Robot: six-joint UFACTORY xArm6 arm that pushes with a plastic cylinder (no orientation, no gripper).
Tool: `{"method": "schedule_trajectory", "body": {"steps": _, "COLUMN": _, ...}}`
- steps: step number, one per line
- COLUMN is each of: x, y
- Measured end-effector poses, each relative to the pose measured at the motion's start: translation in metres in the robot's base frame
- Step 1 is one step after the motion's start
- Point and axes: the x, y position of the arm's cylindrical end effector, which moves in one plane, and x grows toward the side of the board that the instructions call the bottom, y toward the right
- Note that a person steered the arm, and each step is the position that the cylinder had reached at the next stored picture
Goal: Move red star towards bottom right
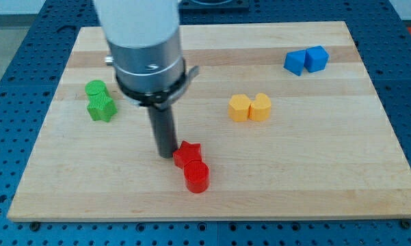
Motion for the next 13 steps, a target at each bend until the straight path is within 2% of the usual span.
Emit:
{"method": "schedule_trajectory", "body": {"steps": 5, "x": 0.040, "y": 0.004}}
{"method": "schedule_trajectory", "body": {"steps": 6, "x": 0.034, "y": 0.014}}
{"method": "schedule_trajectory", "body": {"steps": 7, "x": 0.007, "y": 0.041}}
{"method": "schedule_trajectory", "body": {"steps": 9, "x": 0.004, "y": 0.052}}
{"method": "schedule_trajectory", "body": {"steps": 13, "x": -0.009, "y": 0.123}}
